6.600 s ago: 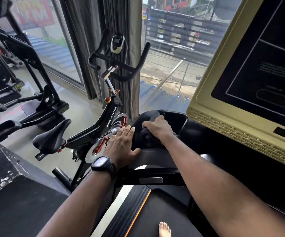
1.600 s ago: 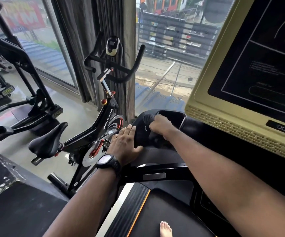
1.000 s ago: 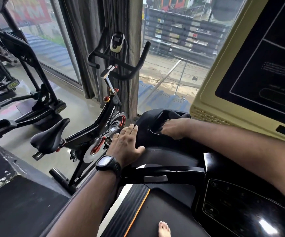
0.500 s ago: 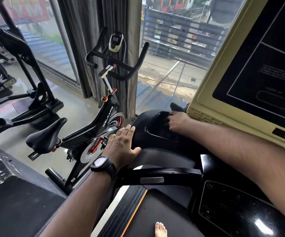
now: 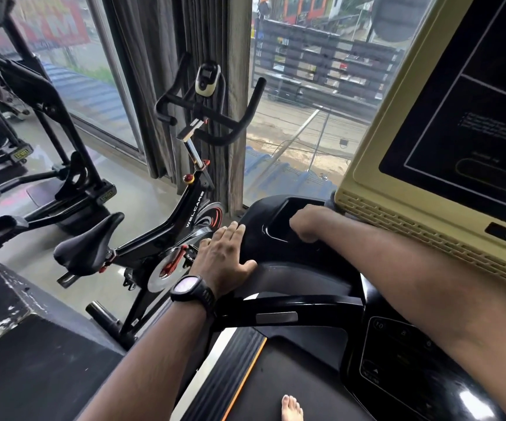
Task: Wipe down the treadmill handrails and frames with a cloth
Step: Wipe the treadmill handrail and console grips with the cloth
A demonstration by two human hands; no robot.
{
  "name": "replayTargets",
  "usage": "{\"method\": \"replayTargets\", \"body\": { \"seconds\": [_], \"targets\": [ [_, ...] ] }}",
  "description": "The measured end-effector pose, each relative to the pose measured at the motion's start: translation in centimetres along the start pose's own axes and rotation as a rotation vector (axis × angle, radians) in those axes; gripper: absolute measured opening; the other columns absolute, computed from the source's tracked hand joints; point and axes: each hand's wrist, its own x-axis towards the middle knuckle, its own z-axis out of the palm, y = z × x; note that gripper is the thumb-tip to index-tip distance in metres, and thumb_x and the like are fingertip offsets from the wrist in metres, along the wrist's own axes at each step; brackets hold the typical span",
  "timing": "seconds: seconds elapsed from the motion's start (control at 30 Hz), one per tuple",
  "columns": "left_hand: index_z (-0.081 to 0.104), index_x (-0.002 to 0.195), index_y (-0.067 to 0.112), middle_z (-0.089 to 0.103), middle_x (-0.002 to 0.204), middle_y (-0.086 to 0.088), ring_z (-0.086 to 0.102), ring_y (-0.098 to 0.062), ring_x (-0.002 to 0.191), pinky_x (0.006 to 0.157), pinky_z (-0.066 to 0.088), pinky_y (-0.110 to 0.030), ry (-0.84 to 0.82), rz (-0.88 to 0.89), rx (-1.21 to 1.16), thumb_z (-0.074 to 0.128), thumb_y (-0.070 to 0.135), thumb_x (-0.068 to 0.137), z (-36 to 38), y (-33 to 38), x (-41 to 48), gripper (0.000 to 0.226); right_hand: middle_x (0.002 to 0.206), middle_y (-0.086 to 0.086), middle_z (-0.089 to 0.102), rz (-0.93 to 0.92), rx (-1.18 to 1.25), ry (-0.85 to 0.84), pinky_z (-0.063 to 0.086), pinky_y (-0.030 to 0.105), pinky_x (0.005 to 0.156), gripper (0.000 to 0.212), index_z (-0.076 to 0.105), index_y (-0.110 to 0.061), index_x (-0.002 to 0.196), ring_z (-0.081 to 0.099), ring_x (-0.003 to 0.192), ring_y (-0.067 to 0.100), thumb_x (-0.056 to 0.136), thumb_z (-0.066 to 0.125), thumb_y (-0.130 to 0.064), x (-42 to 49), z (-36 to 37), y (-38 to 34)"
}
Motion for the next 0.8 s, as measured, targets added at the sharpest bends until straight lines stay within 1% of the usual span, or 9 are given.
{"method": "replayTargets", "body": {
  "seconds": [0.07, 0.13, 0.17, 0.23, 0.3, 0.37, 0.53, 0.67, 0.8],
  "targets": [
    [0.025, 0.154, 0.018, 0.024, 0.162, -0.002, 0.022, -0.019, 0.149, 0.117, 0.028, -0.049, -0.01, 0.0, -0.009, 0.039, 0.062, 0.075, 0.0, 0.0, 0.1, 0.092, 0.128, 0.01, 0.061, -0.023, 0.179, 0.027, 0.043, 0.034, 0.089, 0.035, 0.061, -0.005, 0.131, 0.057, 0.121, 0.032, 0.105, 0.051, -0.026, -0.5, -0.8, -0.5],
    [0.025, 0.154, 0.018, 0.025, 0.162, -0.003, 0.023, -0.02, 0.149, 0.116, 0.029, -0.049, -0.007, 0.002, -0.011, 0.041, 0.062, 0.076, 0.0, 0.0, 0.1, 0.09, 0.114, 0.014, 0.064, 0.009, 0.368, 0.143, 0.04, 0.032, 0.077, 0.027, 0.066, -0.002, 0.118, 0.059, 0.103, 0.033, 0.101, 0.053, -0.019, -0.8, -0.7, -0.6],
    [0.024, 0.154, 0.019, 0.025, 0.162, -0.003, 0.023, -0.02, 0.148, 0.116, 0.029, -0.05, -0.003, 0.006, -0.008, 0.044, 0.061, 0.078, 0.0, -0.1, 0.1, 0.089, 0.113, 0.016, 0.064, 0.066, 0.497, 0.245, 0.041, 0.033, 0.076, 0.024, 0.065, -0.002, 0.115, 0.059, 0.101, 0.034, 0.097, 0.052, -0.01, -1.2, -0.2, -0.7],
    [0.024, 0.153, 0.018, 0.025, 0.162, -0.004, 0.024, -0.021, 0.148, 0.116, 0.03, -0.05, 0.001, 0.016, -0.013, 0.049, 0.058, 0.082, 0.1, -0.1, 0.0, 0.085, 0.125, 0.016, 0.061, 0.17, 0.774, 0.416, 0.037, 0.035, 0.081, 0.036, 0.06, -0.004, 0.124, 0.056, 0.114, 0.038, 0.091, 0.046, 0.001, -1.9, 1.3, -1.4],
    [0.024, 0.153, 0.018, 0.025, 0.162, -0.005, 0.023, -0.021, 0.148, 0.116, 0.03, -0.05, 0.004, 0.022, -0.017, 0.051, 0.057, 0.084, 0.2, -0.1, 0.0, 0.084, 0.131, 0.015, 0.058, 0.214, 0.947, 0.479, 0.03, 0.038, 0.084, 0.045, 0.053, -0.006, 0.13, 0.052, 0.121, 0.038, 0.088, 0.043, 0.003, -2.7, 2.4, -2.6],
    [0.024, 0.154, 0.018, 0.024, 0.162, -0.005, 0.023, -0.021, 0.148, 0.116, 0.03, -0.051, 0.001, 0.024, -0.018, 0.05, 0.056, 0.084, 0.2, -0.1, -0.1, 0.084, 0.131, 0.016, 0.057, 0.219, 1.033, 0.454, 0.031, 0.039, 0.085, 0.045, 0.05, -0.006, 0.13, 0.052, 0.12, 0.039, 0.086, 0.043, 0.002, -2.9, 2.7, -4.1],
    [0.024, 0.154, 0.017, 0.025, 0.162, -0.005, 0.024, -0.021, 0.148, 0.116, 0.029, -0.051, -0.002, 0.011, -0.018, 0.042, 0.059, 0.079, 0.1, 0.1, 0.0, 0.087, 0.141, 0.02, 0.052, 0.232, 0.951, 0.316, 0.04, 0.044, 0.101, 0.048, 0.043, -0.002, 0.137, 0.049, 0.128, 0.042, 0.09, 0.046, -0.009, -1.4, 2.2, -5.1],
    [0.024, 0.154, 0.016, 0.025, 0.162, -0.005, 0.024, -0.021, 0.148, 0.116, 0.029, -0.051, -0.001, 0.01, -0.018, 0.04, 0.059, 0.078, 0.2, 0.1, 0.1, 0.089, 0.132, 0.019, 0.058, 0.13, 0.702, 0.234, 0.042, 0.044, 0.094, 0.044, 0.046, -0.004, 0.135, 0.054, 0.123, 0.041, 0.094, 0.049, -0.017, -1.9, 2.3, -4.5],
    [0.024, 0.154, 0.017, 0.025, 0.162, -0.004, 0.023, -0.021, 0.148, 0.115, 0.029, -0.051, -0.004, 0.01, -0.012, 0.044, 0.058, 0.08, 0.2, 0.0, 0.1, 0.087, 0.122, 0.015, 0.063, -0.083, 0.355, 0.248, 0.042, 0.042, 0.081, 0.03, 0.052, -0.006, 0.12, 0.062, 0.111, 0.04, 0.09, 0.053, -0.006, -2.8, 3.2, -3.0]
  ]
}}
